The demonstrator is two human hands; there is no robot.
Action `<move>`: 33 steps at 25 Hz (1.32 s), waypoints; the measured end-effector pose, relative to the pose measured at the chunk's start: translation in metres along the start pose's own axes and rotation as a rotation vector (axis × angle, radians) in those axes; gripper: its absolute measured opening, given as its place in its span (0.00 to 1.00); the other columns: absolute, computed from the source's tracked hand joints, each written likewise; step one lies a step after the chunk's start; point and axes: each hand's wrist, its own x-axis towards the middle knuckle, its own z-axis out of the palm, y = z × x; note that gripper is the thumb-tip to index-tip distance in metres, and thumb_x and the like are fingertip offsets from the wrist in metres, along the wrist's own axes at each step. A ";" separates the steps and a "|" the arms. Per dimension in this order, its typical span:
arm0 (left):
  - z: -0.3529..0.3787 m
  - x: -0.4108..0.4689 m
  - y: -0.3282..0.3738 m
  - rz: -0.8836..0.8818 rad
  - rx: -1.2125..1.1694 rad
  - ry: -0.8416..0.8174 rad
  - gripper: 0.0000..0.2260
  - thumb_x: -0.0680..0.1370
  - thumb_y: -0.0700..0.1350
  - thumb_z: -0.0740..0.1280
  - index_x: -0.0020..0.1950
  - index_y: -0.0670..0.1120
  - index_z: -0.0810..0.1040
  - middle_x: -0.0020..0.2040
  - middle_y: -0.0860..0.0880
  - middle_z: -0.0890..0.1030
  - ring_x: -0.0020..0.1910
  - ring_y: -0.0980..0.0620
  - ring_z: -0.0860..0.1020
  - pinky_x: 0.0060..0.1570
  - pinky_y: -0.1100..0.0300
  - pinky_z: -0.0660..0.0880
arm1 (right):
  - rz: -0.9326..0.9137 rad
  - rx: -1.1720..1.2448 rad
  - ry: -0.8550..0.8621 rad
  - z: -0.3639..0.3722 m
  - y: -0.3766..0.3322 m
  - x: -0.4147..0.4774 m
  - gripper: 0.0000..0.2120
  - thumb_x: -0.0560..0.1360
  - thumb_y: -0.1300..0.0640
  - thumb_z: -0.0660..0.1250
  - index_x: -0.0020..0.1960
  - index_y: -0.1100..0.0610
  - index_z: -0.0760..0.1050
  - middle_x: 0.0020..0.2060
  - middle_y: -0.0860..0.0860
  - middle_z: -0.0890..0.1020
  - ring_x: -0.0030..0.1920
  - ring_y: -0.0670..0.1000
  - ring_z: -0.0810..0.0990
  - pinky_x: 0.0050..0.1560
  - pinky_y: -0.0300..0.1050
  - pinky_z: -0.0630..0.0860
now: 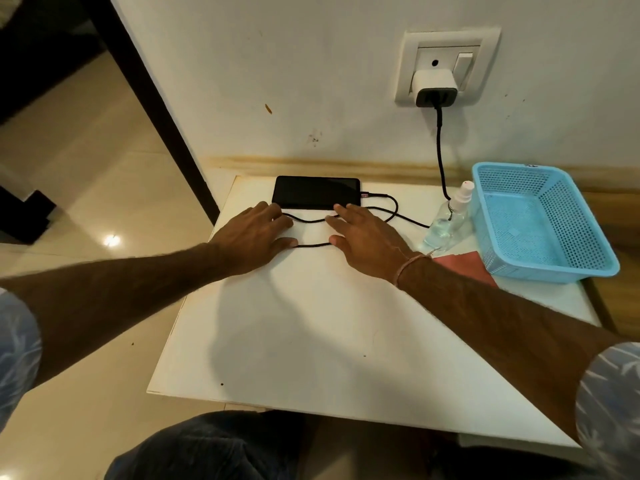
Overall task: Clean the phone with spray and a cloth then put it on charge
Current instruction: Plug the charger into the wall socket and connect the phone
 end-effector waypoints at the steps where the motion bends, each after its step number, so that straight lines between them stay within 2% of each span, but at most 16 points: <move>1: 0.003 0.002 -0.002 -0.027 -0.006 0.022 0.23 0.82 0.60 0.59 0.71 0.47 0.72 0.66 0.44 0.74 0.60 0.46 0.73 0.58 0.53 0.72 | -0.025 -0.027 0.010 0.004 0.003 0.001 0.22 0.83 0.51 0.54 0.75 0.56 0.62 0.76 0.54 0.60 0.76 0.55 0.57 0.74 0.49 0.57; 3: 0.006 0.007 -0.002 -0.083 -0.050 0.077 0.23 0.82 0.59 0.60 0.70 0.46 0.72 0.66 0.43 0.75 0.61 0.44 0.73 0.58 0.52 0.72 | -0.027 -0.051 0.077 0.007 0.009 0.003 0.19 0.82 0.56 0.56 0.72 0.59 0.67 0.74 0.55 0.64 0.74 0.56 0.61 0.73 0.49 0.58; 5: 0.009 0.012 0.000 -0.122 -0.081 0.112 0.22 0.82 0.59 0.62 0.69 0.46 0.71 0.65 0.43 0.76 0.61 0.43 0.74 0.59 0.51 0.72 | -0.005 -0.075 0.132 0.006 0.012 0.007 0.17 0.81 0.60 0.59 0.68 0.61 0.71 0.71 0.56 0.70 0.70 0.58 0.66 0.71 0.52 0.64; 9: 0.012 0.018 0.003 -0.138 -0.006 0.222 0.18 0.82 0.56 0.63 0.65 0.45 0.74 0.62 0.42 0.77 0.60 0.41 0.72 0.59 0.47 0.70 | 0.036 -0.097 0.167 0.002 0.015 0.014 0.16 0.76 0.68 0.62 0.63 0.64 0.75 0.62 0.58 0.74 0.62 0.59 0.71 0.58 0.53 0.74; 12: 0.012 0.021 0.010 -0.150 -0.005 0.265 0.15 0.81 0.53 0.65 0.63 0.45 0.76 0.62 0.43 0.76 0.61 0.41 0.71 0.59 0.47 0.69 | 0.042 -0.126 0.199 -0.002 0.016 0.017 0.16 0.74 0.69 0.62 0.61 0.64 0.76 0.57 0.58 0.75 0.57 0.59 0.72 0.54 0.53 0.73; 16: 0.015 0.018 0.017 -0.162 -0.066 0.258 0.19 0.81 0.52 0.66 0.70 0.46 0.73 0.70 0.44 0.72 0.68 0.42 0.66 0.66 0.47 0.66 | 0.030 -0.134 0.218 -0.002 0.014 0.015 0.19 0.76 0.68 0.62 0.66 0.60 0.71 0.54 0.58 0.77 0.56 0.59 0.73 0.54 0.54 0.71; 20: 0.017 0.013 0.019 -0.181 -0.025 0.215 0.20 0.83 0.54 0.61 0.71 0.46 0.73 0.67 0.44 0.74 0.67 0.42 0.67 0.68 0.47 0.62 | 0.005 -0.148 0.137 -0.002 0.017 0.014 0.19 0.75 0.69 0.61 0.65 0.61 0.73 0.56 0.58 0.76 0.59 0.59 0.71 0.55 0.52 0.69; 24: 0.016 0.015 0.019 -0.192 -0.074 0.191 0.18 0.83 0.53 0.61 0.69 0.46 0.74 0.67 0.45 0.73 0.67 0.43 0.67 0.68 0.49 0.63 | 0.021 -0.142 0.115 -0.003 0.016 0.018 0.19 0.76 0.67 0.61 0.66 0.61 0.72 0.57 0.57 0.74 0.59 0.58 0.70 0.55 0.51 0.69; 33: 0.015 0.028 0.014 -0.245 -0.108 0.129 0.17 0.83 0.51 0.61 0.70 0.45 0.70 0.69 0.44 0.71 0.67 0.42 0.67 0.67 0.48 0.65 | 0.045 -0.122 0.123 -0.004 0.010 0.024 0.18 0.76 0.68 0.61 0.65 0.61 0.73 0.58 0.58 0.73 0.58 0.58 0.70 0.55 0.51 0.70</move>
